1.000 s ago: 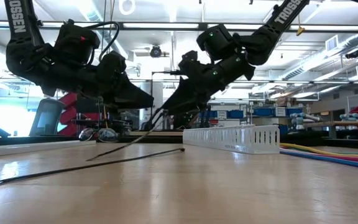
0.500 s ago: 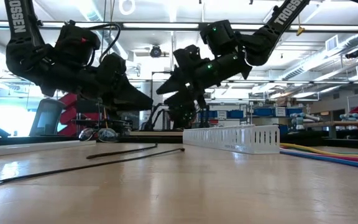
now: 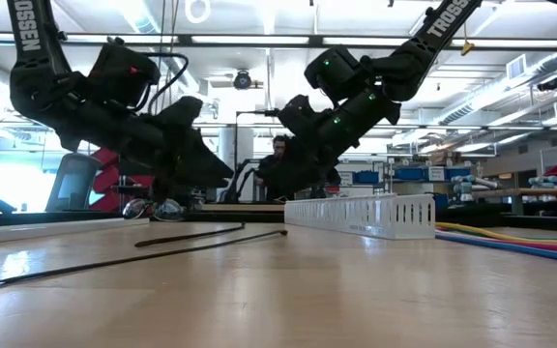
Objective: Ziptie cables
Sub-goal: Prepare the black zip tie
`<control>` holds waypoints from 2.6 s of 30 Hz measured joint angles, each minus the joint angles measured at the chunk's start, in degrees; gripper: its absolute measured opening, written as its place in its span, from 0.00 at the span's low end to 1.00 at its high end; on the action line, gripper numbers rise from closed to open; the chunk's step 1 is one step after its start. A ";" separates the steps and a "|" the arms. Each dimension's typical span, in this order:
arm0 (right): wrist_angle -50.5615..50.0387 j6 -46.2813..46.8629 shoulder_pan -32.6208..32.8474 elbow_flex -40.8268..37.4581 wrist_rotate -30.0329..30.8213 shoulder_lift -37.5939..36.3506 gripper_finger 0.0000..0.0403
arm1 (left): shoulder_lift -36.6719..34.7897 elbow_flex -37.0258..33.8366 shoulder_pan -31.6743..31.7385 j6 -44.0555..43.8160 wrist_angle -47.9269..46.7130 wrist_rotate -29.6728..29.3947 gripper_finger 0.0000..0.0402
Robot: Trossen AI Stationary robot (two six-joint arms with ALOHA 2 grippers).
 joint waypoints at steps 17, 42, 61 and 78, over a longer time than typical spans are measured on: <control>-19.42 -13.60 -1.49 -0.59 11.63 -16.26 0.35 | 0.02 29.65 -4.98 2.60 -56.34 -15.36 0.21; -10.87 -0.05 5.26 -28.59 23.20 -41.77 0.34 | 11.16 36.64 -2.53 -5.29 -60.16 -16.79 0.10; -10.86 -0.07 5.39 -28.59 23.04 -41.53 0.34 | 12.49 37.33 0.39 -8.20 -66.19 -16.10 0.10; -10.99 -0.16 5.39 -28.61 22.23 -41.48 0.34 | 15.26 37.40 0.44 -6.28 -61.34 -12.23 0.10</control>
